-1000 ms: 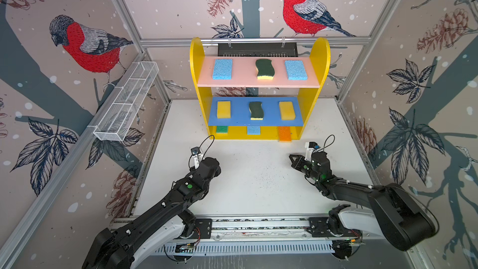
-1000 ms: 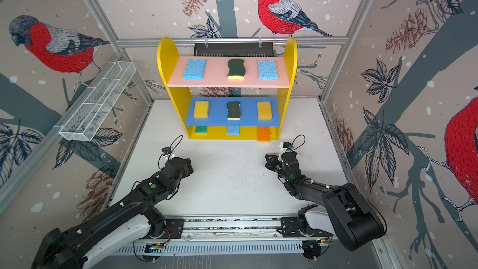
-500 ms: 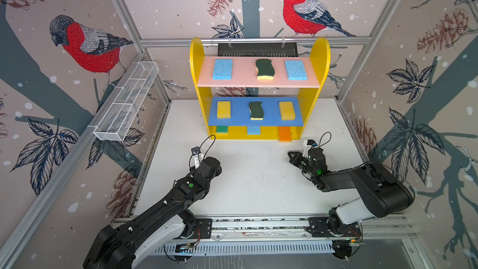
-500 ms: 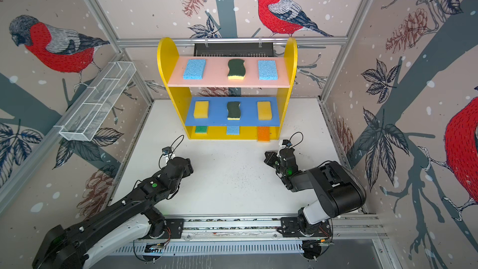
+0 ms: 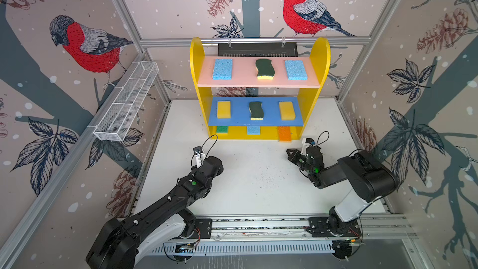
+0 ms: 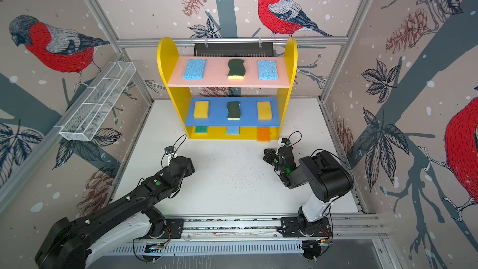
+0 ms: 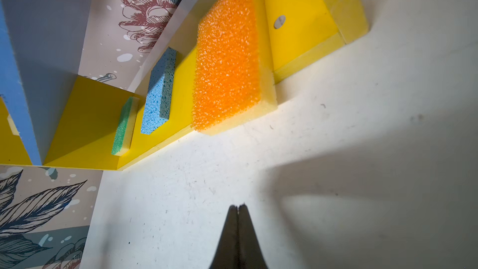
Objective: Arrange cleaning sponges on a shelf
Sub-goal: Move the cleaning sponge to the shelf.
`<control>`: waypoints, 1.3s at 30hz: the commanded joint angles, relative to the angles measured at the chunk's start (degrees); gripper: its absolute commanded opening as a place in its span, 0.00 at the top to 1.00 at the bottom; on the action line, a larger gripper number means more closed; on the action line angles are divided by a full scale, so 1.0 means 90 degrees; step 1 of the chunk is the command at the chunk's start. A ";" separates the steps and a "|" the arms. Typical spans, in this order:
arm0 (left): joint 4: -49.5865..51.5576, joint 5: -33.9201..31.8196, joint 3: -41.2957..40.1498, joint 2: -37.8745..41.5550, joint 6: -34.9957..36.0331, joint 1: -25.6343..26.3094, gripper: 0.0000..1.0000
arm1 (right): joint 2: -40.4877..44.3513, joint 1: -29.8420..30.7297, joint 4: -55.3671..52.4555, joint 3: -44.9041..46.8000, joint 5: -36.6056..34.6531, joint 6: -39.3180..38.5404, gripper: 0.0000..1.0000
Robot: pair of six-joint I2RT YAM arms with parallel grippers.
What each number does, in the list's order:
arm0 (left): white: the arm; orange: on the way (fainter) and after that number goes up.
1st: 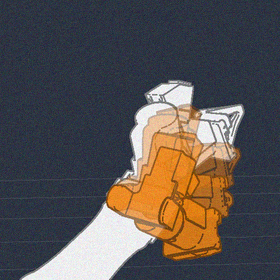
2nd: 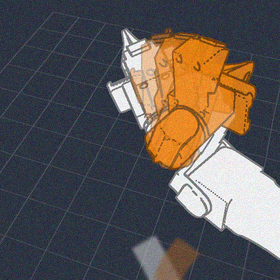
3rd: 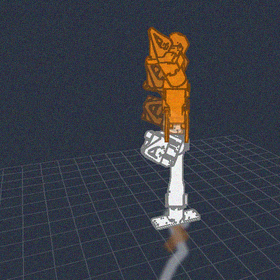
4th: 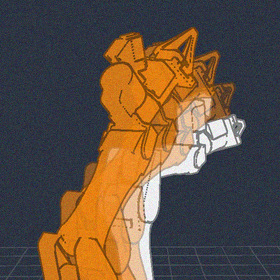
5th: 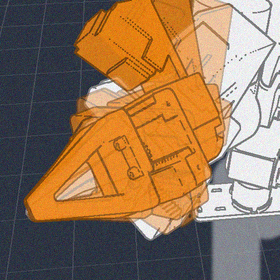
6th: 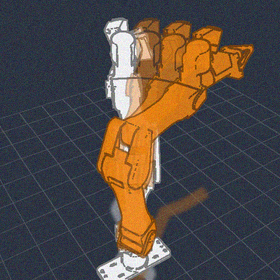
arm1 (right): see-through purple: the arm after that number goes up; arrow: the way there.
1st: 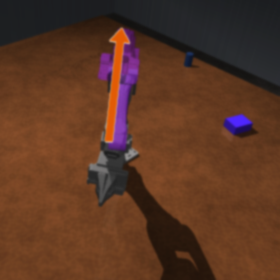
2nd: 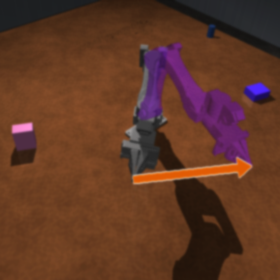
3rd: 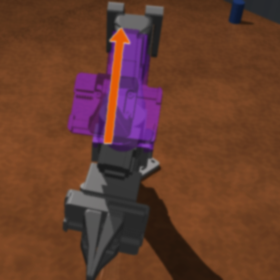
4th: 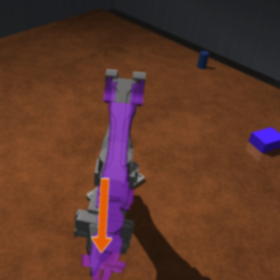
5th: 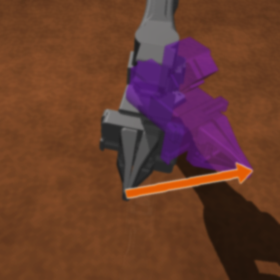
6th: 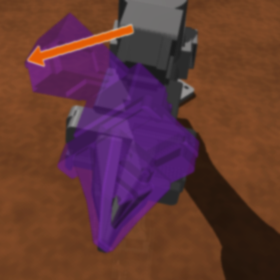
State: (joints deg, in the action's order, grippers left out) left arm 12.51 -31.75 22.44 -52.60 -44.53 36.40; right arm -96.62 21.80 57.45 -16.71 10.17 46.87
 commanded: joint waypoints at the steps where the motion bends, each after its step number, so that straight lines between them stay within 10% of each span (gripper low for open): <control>1: -0.0198 -0.0095 0.0003 -0.0044 0.0015 0.0018 0.23 | -0.0132 -0.0008 0.0435 -0.0026 -0.0076 0.0124 0.99; 39: -0.0938 0.0112 -0.0333 -0.0220 -0.0052 0.0018 0.23 | -0.1608 0.1049 0.1763 -0.0286 -0.2106 0.2363 1.00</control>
State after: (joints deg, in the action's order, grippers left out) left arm 6.22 -31.07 19.73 -54.76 -44.97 36.45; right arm -111.15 30.83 78.89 -18.55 -5.78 66.30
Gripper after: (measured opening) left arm 0.770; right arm 0.048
